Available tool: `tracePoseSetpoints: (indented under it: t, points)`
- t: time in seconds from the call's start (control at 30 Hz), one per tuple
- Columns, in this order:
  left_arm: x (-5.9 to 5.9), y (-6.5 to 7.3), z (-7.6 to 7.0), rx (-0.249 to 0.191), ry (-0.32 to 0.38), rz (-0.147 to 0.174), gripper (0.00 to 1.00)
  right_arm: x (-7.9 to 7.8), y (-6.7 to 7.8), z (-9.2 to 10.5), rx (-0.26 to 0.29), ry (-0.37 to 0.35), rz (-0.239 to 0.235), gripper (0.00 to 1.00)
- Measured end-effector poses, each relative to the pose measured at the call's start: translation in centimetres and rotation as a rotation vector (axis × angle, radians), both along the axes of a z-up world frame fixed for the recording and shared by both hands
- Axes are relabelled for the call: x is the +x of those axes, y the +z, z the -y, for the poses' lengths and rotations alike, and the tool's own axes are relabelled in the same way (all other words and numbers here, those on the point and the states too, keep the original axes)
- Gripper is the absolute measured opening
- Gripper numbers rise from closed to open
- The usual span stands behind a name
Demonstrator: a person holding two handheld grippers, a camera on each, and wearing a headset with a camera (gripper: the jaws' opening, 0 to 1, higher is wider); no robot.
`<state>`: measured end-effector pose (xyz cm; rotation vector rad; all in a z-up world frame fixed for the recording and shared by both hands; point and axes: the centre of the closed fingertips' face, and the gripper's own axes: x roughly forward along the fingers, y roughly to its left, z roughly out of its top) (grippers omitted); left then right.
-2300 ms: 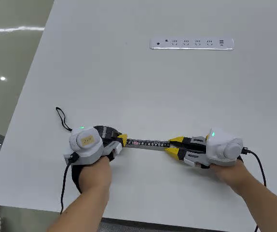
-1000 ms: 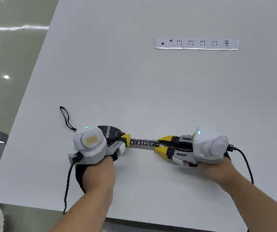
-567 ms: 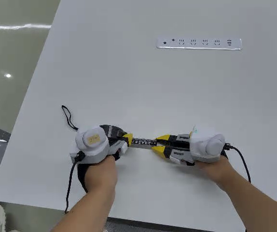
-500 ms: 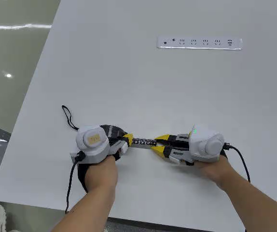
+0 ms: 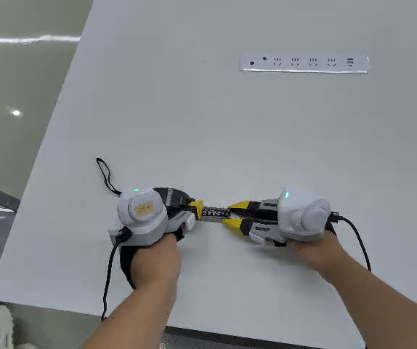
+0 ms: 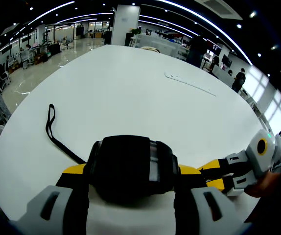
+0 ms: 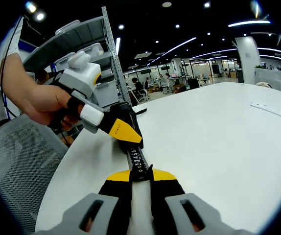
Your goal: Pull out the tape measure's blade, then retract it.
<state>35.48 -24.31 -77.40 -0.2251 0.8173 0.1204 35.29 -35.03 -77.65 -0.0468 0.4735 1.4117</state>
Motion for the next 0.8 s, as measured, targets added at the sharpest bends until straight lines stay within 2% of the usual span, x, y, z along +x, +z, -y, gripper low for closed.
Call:
tracePoseSetpoints:
  t: [0.8]
  points:
    - [0.0, 0.0, 0.0, -0.009, 0.001, 0.002, 0.69, 0.0, 0.0, -1.7, -0.003, 0.017, 0.011, 0.12]
